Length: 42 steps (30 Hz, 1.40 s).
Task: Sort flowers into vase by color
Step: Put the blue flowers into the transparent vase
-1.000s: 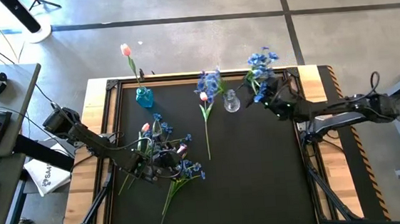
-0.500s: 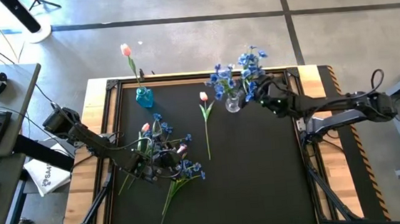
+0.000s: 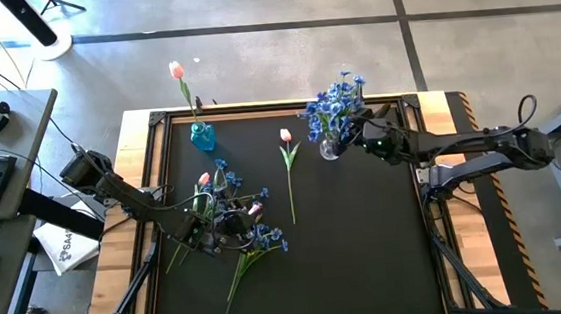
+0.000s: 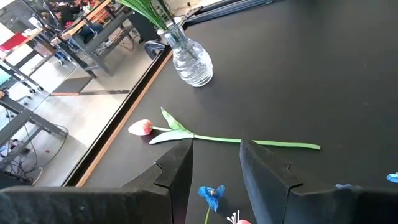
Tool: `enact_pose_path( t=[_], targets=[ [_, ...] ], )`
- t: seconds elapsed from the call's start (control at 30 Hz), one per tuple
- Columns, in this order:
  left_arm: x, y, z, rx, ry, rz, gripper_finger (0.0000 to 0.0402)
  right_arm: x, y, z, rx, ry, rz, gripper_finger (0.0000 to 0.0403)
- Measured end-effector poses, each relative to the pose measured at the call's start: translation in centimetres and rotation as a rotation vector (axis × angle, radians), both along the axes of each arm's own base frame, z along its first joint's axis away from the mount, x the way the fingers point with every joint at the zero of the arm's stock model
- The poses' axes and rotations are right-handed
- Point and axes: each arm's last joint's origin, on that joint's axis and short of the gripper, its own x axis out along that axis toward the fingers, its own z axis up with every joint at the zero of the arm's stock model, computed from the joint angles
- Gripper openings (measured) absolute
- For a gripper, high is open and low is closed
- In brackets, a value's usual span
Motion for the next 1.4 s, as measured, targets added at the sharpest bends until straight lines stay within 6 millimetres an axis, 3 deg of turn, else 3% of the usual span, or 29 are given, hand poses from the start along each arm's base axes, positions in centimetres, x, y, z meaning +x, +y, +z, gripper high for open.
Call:
enact_pose_path(
  t=[0.13, 0.27, 0.43, 0.57, 1.07, 1.23, 1.4],
  targets=[
    [0.0, 0.0, 0.0, -0.013, 0.007, -0.014, 0.0122, 0.2, 0.0, -0.3, 0.006, 0.014, 0.000, 0.0071],
    [0.0, -0.1, 0.0, -0.014, 0.007, -0.015, 0.0122, 0.1, 0.1, -0.1, -0.002, 0.021, 0.038, 0.0133],
    [0.0, -0.1, 0.0, -0.015, 0.006, -0.018, 0.0122, -0.6, 0.4, 0.6, 0.007, 0.020, 0.116, 0.0215],
    [0.0, -0.1, 0.0, -0.017, 0.003, -0.018, 0.0122, -1.9, 0.8, 1.3, 0.029, 0.022, 0.141, 0.0251],
    [0.1, -0.2, 0.0, -0.020, -0.004, -0.018, 0.0122, -6.9, 2.4, 5.2, 0.026, -0.189, 0.219, 0.0259],
    [-0.4, 0.1, 0.9, -0.044, -0.031, -0.010, 0.0122, -7.1, 4.4, 5.2, 0.048, -0.196, 0.291, 0.0255],
    [-2.3, 1.1, 3.0, -0.120, -0.081, 0.032, 0.0122, -6.6, 7.3, 4.2, 0.068, -0.136, 0.320, 0.0233]
  ],
)
